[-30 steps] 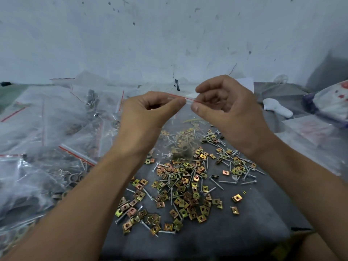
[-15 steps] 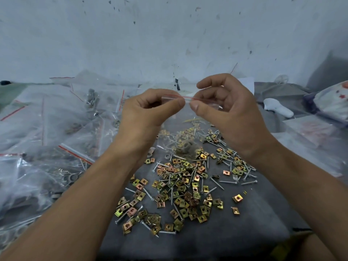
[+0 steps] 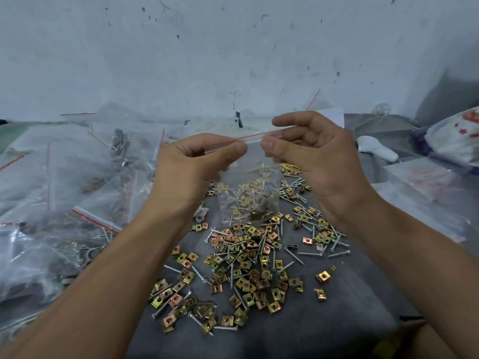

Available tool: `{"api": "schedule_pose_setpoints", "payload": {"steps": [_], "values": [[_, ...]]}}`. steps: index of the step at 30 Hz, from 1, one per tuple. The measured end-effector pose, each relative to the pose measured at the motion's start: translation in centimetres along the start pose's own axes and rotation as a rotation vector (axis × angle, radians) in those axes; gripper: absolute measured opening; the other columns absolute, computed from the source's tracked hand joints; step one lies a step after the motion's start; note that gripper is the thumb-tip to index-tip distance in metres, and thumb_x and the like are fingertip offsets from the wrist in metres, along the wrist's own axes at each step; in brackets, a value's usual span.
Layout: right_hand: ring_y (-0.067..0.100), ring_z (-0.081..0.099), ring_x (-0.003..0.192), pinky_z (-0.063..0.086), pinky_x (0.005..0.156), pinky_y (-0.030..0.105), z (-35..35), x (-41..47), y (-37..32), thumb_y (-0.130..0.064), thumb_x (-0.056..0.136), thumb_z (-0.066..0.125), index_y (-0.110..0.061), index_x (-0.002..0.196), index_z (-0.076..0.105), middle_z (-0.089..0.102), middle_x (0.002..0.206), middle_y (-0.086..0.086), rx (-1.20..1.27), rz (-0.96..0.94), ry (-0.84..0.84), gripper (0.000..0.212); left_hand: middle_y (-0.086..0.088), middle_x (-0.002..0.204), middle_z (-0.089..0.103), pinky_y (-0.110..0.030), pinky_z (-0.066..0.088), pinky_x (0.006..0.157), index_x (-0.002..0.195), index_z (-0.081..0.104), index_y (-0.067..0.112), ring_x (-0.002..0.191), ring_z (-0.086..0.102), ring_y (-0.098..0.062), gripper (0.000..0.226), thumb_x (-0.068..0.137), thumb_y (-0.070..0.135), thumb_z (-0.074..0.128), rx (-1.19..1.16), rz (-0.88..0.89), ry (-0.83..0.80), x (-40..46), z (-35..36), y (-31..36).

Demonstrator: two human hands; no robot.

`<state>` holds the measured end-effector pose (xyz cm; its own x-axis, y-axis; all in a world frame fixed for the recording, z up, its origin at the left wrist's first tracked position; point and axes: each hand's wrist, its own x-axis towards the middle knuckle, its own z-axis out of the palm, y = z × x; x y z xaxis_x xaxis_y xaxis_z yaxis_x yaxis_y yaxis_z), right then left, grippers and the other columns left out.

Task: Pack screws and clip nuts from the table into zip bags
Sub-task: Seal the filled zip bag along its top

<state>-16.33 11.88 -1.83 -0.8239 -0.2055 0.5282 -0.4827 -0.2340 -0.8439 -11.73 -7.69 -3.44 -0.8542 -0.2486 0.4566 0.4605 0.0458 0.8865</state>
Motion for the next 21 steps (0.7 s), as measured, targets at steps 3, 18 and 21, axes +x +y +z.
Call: {"api": "schedule_pose_setpoints", "payload": {"steps": [3, 18, 21], "values": [[0.024, 0.075, 0.084, 0.059, 0.078, 0.031, -0.3, 0.0, 0.1, -0.006, 0.080, 0.084, -0.006, 0.111, 0.070, 0.079, 0.095, 0.012, 0.066, 0.035, -0.003, 0.034, 0.002, 0.070, 0.072, -0.023, 0.048, 0.059, 0.086, 0.087, 0.024, 0.061, 0.058, -0.009, 0.017, 0.072, 0.034, 0.090, -0.012, -0.028, -0.017, 0.0, 0.0, 0.0], [0.025, 0.076, 0.087, 0.060, 0.078, 0.031, -1.3, 0.1, 0.0, -0.017, 0.082, 0.086, -0.005, 0.111, 0.072, 0.079, 0.096, 0.013, 0.039, 0.073, 0.025, 0.034, 0.003, 0.067, 0.075, -0.016, 0.048, 0.058, 0.078, 0.086, 0.024, 0.059, 0.061, -0.004, 0.017, 0.069, 0.036, 0.092, 0.054, 0.031, 0.097, -0.2, -0.2, 0.5], [0.024, 0.074, 0.080, 0.060, 0.075, 0.030, -1.4, 0.2, 0.2, -0.016, 0.082, 0.084, -0.002, 0.103, 0.074, 0.078, 0.092, 0.015, 0.035, 0.093, 0.028, 0.027, 0.004, 0.064, 0.074, -0.013, 0.048, 0.058, 0.075, 0.086, 0.023, 0.058, 0.062, -0.002, 0.015, 0.068, 0.034, 0.093, 0.074, 0.036, 0.109, -0.1, 0.0, 0.7]]}}
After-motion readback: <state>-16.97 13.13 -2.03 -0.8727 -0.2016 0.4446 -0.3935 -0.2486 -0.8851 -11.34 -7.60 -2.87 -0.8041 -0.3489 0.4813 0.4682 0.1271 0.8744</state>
